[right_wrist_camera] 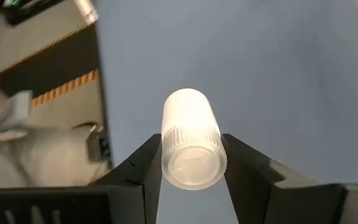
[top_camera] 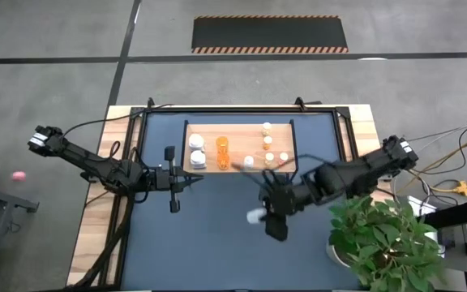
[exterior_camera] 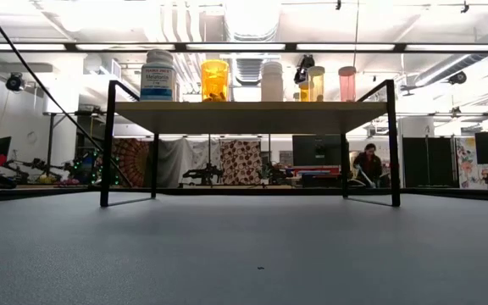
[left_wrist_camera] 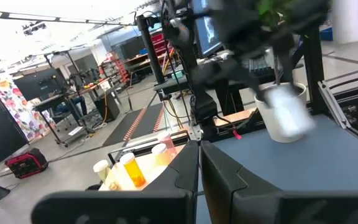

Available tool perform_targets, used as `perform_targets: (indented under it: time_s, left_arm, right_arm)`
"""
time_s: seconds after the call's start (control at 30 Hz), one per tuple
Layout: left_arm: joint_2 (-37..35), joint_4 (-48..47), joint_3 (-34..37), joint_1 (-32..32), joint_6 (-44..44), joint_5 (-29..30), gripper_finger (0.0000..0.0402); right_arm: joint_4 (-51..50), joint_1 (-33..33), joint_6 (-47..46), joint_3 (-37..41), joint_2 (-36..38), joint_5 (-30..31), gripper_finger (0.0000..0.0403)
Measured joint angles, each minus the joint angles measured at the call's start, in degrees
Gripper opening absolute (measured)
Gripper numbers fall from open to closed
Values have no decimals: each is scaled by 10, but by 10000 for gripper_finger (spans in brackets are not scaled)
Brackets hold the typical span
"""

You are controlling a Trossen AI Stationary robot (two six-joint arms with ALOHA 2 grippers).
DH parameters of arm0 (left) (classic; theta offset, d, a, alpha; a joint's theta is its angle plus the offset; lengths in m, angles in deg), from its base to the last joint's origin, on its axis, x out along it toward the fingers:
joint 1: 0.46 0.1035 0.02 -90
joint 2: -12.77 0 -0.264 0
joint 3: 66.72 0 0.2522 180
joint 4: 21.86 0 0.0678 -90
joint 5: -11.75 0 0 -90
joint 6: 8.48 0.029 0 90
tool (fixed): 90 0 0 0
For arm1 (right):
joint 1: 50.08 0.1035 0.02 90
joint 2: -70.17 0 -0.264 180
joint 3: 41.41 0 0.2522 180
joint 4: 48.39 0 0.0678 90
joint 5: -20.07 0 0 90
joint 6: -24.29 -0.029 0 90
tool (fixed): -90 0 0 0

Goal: Pick and place medicine bottles onto shelf by color
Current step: Put the transparent bottle on the shelf

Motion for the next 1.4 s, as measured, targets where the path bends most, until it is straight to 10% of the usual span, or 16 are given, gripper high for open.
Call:
perform_targets:
  time_s: [0.7, 1.4]
  left_arm:
    - [0, 0, 0, 0, 13, 0, 0]
    - [0, 0, 0, 0, 43, 0, 0]
  right_arm:
    - [-123, -303, 236, -187, -61, 41, 133]
    - [-260, -340, 367, -275, -216, 33, 137]
